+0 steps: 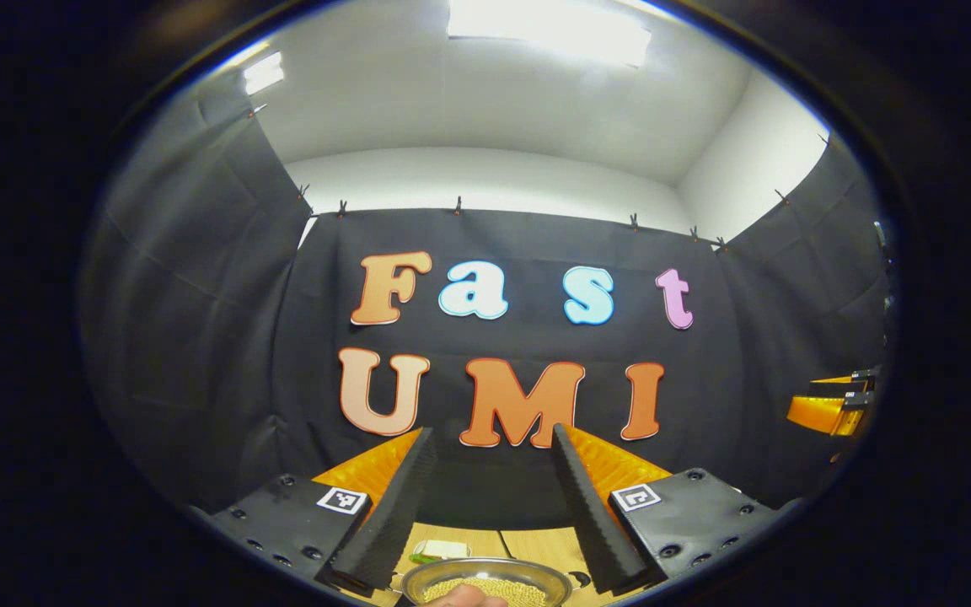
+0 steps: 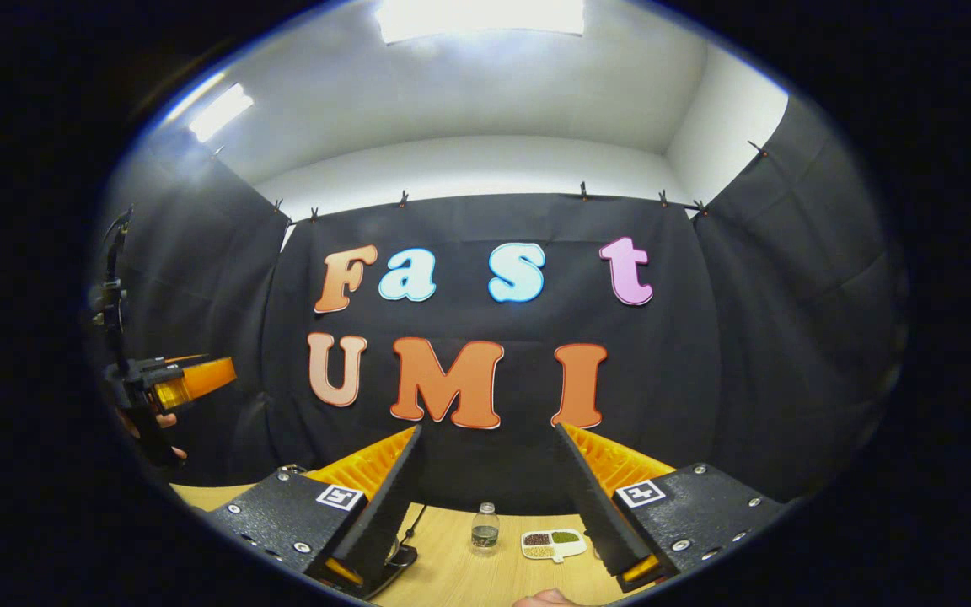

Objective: First push the handle of the pot to place it horizontally, then grasp the pot with both hands and set it on the induction cooktop.

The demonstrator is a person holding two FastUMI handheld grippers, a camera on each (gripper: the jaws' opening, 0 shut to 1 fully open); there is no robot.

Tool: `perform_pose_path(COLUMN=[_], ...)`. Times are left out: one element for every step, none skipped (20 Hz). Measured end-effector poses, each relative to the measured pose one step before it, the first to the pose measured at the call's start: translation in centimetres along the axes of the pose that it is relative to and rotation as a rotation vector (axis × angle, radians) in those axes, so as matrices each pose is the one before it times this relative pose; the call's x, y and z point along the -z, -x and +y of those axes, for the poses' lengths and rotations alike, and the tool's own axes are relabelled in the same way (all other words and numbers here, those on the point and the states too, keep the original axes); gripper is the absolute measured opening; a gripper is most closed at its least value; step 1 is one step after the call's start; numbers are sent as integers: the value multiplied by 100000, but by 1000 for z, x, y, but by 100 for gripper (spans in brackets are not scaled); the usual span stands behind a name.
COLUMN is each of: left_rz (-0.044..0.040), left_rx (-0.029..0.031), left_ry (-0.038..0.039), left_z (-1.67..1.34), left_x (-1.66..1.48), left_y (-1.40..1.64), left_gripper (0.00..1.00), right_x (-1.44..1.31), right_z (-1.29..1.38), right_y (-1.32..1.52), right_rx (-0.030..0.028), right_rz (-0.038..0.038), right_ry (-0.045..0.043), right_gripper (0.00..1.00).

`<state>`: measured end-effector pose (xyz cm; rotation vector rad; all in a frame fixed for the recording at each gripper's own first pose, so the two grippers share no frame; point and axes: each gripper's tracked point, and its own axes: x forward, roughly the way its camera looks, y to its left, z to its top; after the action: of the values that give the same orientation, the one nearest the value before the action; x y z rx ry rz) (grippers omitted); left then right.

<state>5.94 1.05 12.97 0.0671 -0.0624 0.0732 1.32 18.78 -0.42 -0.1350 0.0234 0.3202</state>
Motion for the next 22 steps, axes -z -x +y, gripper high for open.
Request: perform_pose_path(left_rz=[593, -204, -750, -1173, -1137, -1219, -595, -373, 57, 149, -276, -268, 295, 365, 18, -253, -603, -440, -360, -705, -1001, -739], left_rx=[468, 549, -456, -383, -785, -127, 1520, 2413, 943, -304, -724, -604, -538, 472, 734, 326, -427, -372, -397, -499, -932, -536], left_ry=[1140, 1306, 310, -597, -518, -523, -427, 372, 277, -358, -750, -962, -472, 580, 1166, 376, -129, -304, -345, -196, 515, 253], left_z=[-445, -260, 6, 49, 230, -72, -367, -444, -280, -69, -8, -14, 104, -146, -348, -92, 337, 195, 243, 225, 379, 216], left_x=[216, -124, -501, -651, -642, -501, -53, -210, -113, 88, -247, -262, -2, 99, -19, -149, -325, -112, -51, -148, -198, -130], left_y=[447, 237, 319, 127, 144, 160, 51, 173, 284, 203, 181, 69, -17, 123, 193, 44, 165, 128, 134, -81, 113, 105], left_gripper=[93, 90, 92, 93, 87, 93, 93, 93, 94, 94, 90, 90, 93, 93, 93, 93, 90, 87, 93, 93, 90, 90], right_x=[-132, -229, -454, -323, -294, -161, -37, -106, -268, -176, -222, -319, -100, -147, -51, -269, -55, 53, 226, -17, -219, -422], right_z=[54, 443, 393, 378, -65, -247, -444, 6, 62, 81, 103, -85, 29, -138, 96, 197, 100, 34, -43, -174, 146, 117], right_y=[207, 165, 266, 133, 117, 44, 271, 82, 131, -26, -75, -166, -110, -3, 17, 16, 25, -73, -91, -8, 4, 103], right_rx=[-155, -1552, -1765, -1762, -303, 710, 1015, 51, -199, -137, -875, -504, -97, 227, -386, -420, -88, 602, 957, 880, -119, -194], right_rz=[-685, -876, -1191, -1366, -1214, -619, 59, -688, -420, -365, -674, -723, -129, 300, 300, 97, 199, 358, 894, 230, -221, -706], right_ry=[-157, -260, -329, 314, 485, 786, 646, 223, -375, -1059, -749, -303, 113, -12, -48, -160, -38, 226, 889, 937, 833, -32], right_gripper=[97, 94, 94, 93, 93, 94, 94, 94, 94, 97, 94, 94, 92, 92, 94, 94, 94, 94, 94, 94, 94, 94])
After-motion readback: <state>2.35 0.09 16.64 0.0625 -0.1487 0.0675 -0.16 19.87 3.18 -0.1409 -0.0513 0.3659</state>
